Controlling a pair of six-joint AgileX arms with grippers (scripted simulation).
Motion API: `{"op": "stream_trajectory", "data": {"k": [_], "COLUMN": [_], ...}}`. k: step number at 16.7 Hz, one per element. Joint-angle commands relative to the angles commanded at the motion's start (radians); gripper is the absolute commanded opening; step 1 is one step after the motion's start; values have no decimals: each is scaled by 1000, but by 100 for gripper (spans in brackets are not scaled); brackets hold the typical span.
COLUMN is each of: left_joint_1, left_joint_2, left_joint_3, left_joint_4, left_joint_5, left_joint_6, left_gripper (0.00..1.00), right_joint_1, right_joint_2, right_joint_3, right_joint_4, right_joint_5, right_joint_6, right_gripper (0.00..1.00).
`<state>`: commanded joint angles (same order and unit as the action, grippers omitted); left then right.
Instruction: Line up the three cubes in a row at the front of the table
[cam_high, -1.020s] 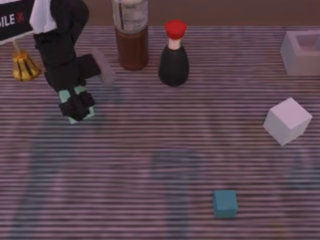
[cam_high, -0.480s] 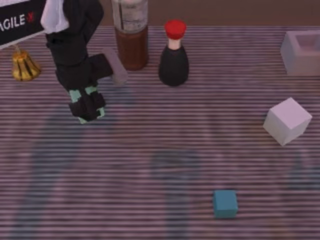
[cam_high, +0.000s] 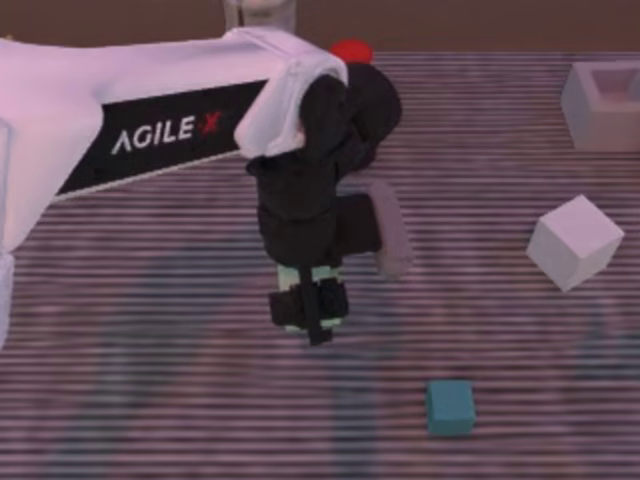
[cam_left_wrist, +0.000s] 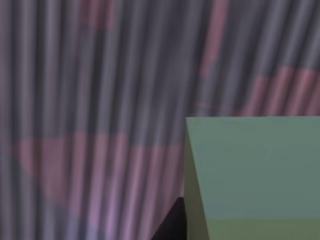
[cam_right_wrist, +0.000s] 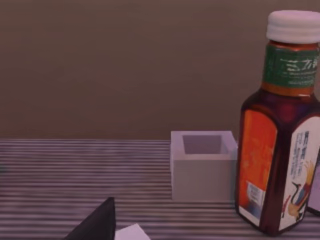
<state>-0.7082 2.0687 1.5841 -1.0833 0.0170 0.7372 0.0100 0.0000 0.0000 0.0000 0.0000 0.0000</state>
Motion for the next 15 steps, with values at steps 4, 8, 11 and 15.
{"op": "stream_trajectory", "data": {"k": [4, 8, 11, 15], "left_joint_1": [-164, -187, -184, -186], "left_joint_2": [-54, -64, -58, -14], "left_joint_3": [-60, -70, -69, -130], "left_joint_4": [9, 12, 14, 125], "left_joint_5": [1, 1, 1, 1], "left_joint_6": [-43, -50, -48, -53], "left_gripper": [0, 0, 0, 0], "right_joint_1": [0, 0, 0, 0], "right_joint_2": [0, 0, 0, 0], "right_joint_3": [0, 0, 0, 0], "right_joint_4": [0, 0, 0, 0], "right_joint_5": [0, 0, 0, 0], "right_joint_6": [0, 0, 0, 0], "right_gripper": [100, 100, 100, 100]}}
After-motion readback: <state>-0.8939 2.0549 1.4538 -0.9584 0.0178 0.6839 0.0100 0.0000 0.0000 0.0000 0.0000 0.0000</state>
